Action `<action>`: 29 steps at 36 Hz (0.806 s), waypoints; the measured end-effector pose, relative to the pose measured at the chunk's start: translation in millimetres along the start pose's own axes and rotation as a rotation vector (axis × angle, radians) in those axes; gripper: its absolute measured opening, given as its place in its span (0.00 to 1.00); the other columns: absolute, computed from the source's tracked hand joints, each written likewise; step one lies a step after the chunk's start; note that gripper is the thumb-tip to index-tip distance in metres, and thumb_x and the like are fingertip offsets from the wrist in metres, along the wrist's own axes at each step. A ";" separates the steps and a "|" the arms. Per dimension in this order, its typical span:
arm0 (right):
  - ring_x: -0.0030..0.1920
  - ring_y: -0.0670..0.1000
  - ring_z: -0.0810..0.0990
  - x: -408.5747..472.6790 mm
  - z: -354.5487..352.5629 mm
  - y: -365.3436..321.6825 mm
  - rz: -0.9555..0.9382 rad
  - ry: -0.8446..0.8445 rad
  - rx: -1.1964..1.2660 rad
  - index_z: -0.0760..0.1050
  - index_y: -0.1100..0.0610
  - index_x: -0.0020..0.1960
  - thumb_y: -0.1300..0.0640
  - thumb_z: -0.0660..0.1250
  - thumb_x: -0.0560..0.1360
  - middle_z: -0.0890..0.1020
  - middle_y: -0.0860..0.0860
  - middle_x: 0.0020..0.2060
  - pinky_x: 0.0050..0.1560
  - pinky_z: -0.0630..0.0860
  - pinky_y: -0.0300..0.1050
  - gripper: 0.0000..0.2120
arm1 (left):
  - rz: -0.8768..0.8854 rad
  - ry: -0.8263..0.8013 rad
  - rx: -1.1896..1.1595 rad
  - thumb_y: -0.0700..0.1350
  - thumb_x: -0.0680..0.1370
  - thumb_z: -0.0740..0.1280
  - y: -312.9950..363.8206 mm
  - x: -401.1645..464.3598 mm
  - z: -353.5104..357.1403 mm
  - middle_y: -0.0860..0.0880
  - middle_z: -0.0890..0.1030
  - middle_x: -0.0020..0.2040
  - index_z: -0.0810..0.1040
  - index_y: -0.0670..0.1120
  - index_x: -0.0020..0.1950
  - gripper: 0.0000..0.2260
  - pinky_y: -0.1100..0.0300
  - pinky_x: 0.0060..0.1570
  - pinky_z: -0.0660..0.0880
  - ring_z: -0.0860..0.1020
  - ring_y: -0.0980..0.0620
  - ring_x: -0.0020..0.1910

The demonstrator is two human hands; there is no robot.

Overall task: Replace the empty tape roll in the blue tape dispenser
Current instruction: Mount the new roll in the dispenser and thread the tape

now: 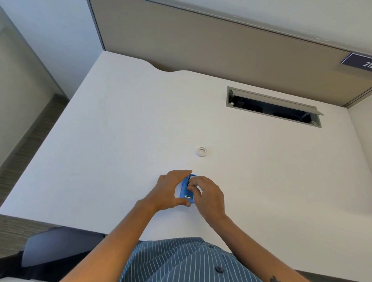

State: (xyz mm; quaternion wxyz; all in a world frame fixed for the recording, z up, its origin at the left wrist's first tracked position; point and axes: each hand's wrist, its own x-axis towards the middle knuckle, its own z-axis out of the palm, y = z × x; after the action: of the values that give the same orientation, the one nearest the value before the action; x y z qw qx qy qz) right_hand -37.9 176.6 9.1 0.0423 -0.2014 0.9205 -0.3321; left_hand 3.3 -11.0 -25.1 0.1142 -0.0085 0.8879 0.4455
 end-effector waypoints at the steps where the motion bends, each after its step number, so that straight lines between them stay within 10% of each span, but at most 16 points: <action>1: 0.51 0.50 0.87 0.1 -0.7 -0.1 0.000 0.003 0.004 0.87 0.54 0.52 0.66 0.75 0.77 0.89 0.46 0.50 0.48 0.84 0.47 0.09 | 0.019 -0.009 0.026 0.58 0.70 0.83 -1.6 0.0 -0.3 0.55 0.69 0.81 0.63 0.55 0.84 0.47 0.49 0.80 0.57 0.66 0.53 0.80; 11: 0.52 0.51 0.87 -0.7 -2.0 -2.7 0.016 0.002 -0.001 0.88 0.54 0.53 0.65 0.75 0.78 0.90 0.46 0.51 0.51 0.84 0.48 0.08 | 0.071 0.025 0.118 0.48 0.73 0.81 -5.0 1.7 0.7 0.55 0.69 0.81 0.65 0.54 0.83 0.41 0.48 0.78 0.59 0.67 0.52 0.80; 20: 0.53 0.41 0.85 -9.2 -3.8 -0.1 0.010 0.008 0.010 0.89 0.53 0.51 0.67 0.77 0.76 0.89 0.43 0.51 0.54 0.75 0.24 0.10 | 0.033 0.068 0.166 0.51 0.74 0.78 -3.4 1.3 9.4 0.57 0.67 0.82 0.63 0.55 0.83 0.41 0.46 0.75 0.58 0.67 0.53 0.79; 29: 0.56 0.50 0.80 -15.9 -5.5 7.4 -0.019 0.036 0.030 0.90 0.55 0.48 0.64 0.80 0.75 0.83 0.46 0.53 0.48 0.80 0.44 0.05 | 0.021 0.096 0.214 0.52 0.74 0.78 0.7 1.2 12.1 0.56 0.67 0.83 0.63 0.55 0.84 0.41 0.45 0.75 0.58 0.68 0.52 0.80</action>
State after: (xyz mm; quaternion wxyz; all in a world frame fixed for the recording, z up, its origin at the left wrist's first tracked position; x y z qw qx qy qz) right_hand -26.9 191.3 7.8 0.0254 -0.2034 0.9141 -0.3499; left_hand 4.4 -0.9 -31.8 0.0670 -0.0082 0.9350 0.3483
